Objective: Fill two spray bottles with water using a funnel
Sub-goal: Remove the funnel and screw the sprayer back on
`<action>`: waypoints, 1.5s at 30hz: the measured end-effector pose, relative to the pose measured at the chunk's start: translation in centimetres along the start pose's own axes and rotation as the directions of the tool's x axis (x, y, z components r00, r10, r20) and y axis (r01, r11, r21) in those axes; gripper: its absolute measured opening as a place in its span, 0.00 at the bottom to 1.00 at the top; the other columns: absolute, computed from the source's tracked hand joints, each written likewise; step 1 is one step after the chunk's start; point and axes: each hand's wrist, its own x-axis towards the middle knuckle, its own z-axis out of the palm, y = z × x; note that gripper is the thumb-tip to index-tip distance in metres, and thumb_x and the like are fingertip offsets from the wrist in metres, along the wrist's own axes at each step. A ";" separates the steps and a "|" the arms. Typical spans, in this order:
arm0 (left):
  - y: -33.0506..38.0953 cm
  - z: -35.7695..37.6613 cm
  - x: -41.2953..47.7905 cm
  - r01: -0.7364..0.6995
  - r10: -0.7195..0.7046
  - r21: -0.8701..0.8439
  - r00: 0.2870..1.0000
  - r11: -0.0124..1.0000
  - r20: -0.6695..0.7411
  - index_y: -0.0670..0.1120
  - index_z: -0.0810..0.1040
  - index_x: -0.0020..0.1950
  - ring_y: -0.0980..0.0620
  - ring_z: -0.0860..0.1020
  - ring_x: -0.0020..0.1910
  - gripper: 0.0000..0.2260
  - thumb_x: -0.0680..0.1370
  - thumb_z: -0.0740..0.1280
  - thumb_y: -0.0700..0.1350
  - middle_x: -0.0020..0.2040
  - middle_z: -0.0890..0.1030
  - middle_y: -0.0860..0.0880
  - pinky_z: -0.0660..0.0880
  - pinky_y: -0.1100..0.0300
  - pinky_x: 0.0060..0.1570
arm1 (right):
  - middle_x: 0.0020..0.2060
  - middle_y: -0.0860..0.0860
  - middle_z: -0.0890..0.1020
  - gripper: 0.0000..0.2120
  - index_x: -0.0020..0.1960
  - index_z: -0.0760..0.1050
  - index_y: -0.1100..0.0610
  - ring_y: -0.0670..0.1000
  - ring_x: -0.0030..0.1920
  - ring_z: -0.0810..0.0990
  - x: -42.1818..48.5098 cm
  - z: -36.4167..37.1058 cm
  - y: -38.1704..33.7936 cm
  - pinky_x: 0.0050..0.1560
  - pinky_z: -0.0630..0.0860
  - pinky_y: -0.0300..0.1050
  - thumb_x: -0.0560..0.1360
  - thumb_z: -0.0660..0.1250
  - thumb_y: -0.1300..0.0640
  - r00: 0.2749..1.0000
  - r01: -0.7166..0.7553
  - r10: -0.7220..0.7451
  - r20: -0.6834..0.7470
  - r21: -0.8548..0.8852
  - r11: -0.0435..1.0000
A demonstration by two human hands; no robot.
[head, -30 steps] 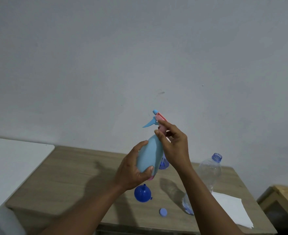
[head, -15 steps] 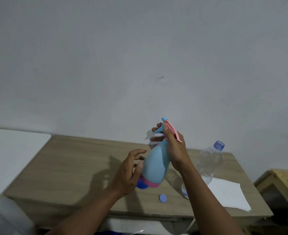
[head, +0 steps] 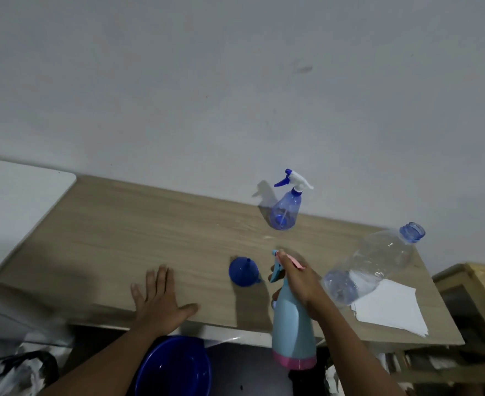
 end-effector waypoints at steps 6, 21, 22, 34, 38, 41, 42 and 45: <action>0.2 -0.7 0.2 0.011 -0.011 -0.002 0.998 1.000 0.067 0.48 0.30 0.78 0.46 0.27 0.75 0.54 0.68 0.55 0.77 0.77 0.28 0.50 0.28 0.35 0.70 | 0.36 0.59 0.84 0.26 0.39 0.79 0.62 0.59 0.42 0.83 3.5 -0.9 3.7 0.54 0.79 0.58 0.81 0.57 0.43 0.981 -0.151 0.120 -0.154 -0.211 0.966; 2.5 -0.7 2.6 -0.061 0.064 0.113 0.998 0.992 -0.026 0.57 0.37 0.79 0.37 0.30 0.76 0.51 0.65 0.47 0.82 0.80 0.34 0.51 0.32 0.29 0.68 | 0.36 0.54 0.82 0.14 0.43 0.73 0.58 0.53 0.37 0.81 3.7 -3.3 -1.7 0.37 0.74 0.40 0.79 0.67 0.48 0.875 0.312 -0.338 -0.346 -0.130 0.941; 2.9 -0.6 3.0 -0.053 0.057 0.113 0.998 0.992 -0.037 0.57 0.39 0.80 0.37 0.31 0.76 0.50 0.65 0.47 0.81 0.80 0.36 0.51 0.33 0.29 0.69 | 0.36 0.55 0.81 0.13 0.43 0.74 0.58 0.52 0.38 0.79 4.5 -3.6 -2.2 0.37 0.71 0.39 0.79 0.67 0.48 0.858 0.330 -0.373 -0.353 -0.177 0.927; 3.4 0.6 4.3 0.003 0.020 0.115 0.979 0.993 -0.204 0.58 0.54 0.79 0.40 0.42 0.79 0.43 0.69 0.50 0.78 0.81 0.50 0.53 0.41 0.30 0.71 | 0.41 0.58 0.78 0.13 0.45 0.76 0.60 0.57 0.39 0.77 16.5 -7.3 -2.7 0.35 0.69 0.43 0.81 0.62 0.51 0.700 0.120 -0.341 -0.627 -0.367 0.922; 3.3 0.9 4.7 0.010 0.012 0.117 0.981 0.993 -0.192 0.58 0.56 0.79 0.39 0.43 0.79 0.43 0.69 0.52 0.77 0.81 0.51 0.53 0.43 0.29 0.71 | 0.44 0.58 0.81 0.11 0.48 0.79 0.61 0.61 0.44 0.80 19.1 -8.9 -1.9 0.40 0.75 0.48 0.81 0.63 0.54 0.698 0.022 -0.285 -0.657 -0.377 0.926; 3.2 1.0 4.7 0.008 0.013 0.118 0.984 0.993 -0.177 0.58 0.52 0.79 0.40 0.40 0.79 0.43 0.69 0.51 0.77 0.81 0.48 0.53 0.42 0.29 0.72 | 0.47 0.61 0.82 0.07 0.50 0.80 0.63 0.62 0.48 0.81 20.4 -9.6 -1.8 0.43 0.72 0.46 0.79 0.64 0.61 0.751 0.002 -0.269 -0.603 -0.404 0.915; 3.3 0.9 4.7 0.004 0.017 0.115 0.985 0.993 -0.174 0.58 0.51 0.79 0.40 0.39 0.79 0.43 0.69 0.51 0.77 0.81 0.47 0.53 0.41 0.30 0.72 | 0.49 0.61 0.82 0.07 0.52 0.80 0.63 0.62 0.49 0.80 20.8 -9.8 -1.8 0.45 0.70 0.45 0.78 0.64 0.62 0.765 0.009 -0.276 -0.582 -0.419 0.908; 3.5 0.8 4.5 -0.010 0.026 0.092 0.984 0.996 -0.177 0.58 0.50 0.79 0.40 0.38 0.79 0.43 0.70 0.53 0.76 0.81 0.46 0.53 0.40 0.30 0.72 | 0.54 0.61 0.81 0.10 0.56 0.79 0.62 0.63 0.54 0.78 22.1 -10.0 -1.9 0.50 0.71 0.46 0.78 0.63 0.63 0.781 0.039 -0.301 -0.546 -0.440 0.897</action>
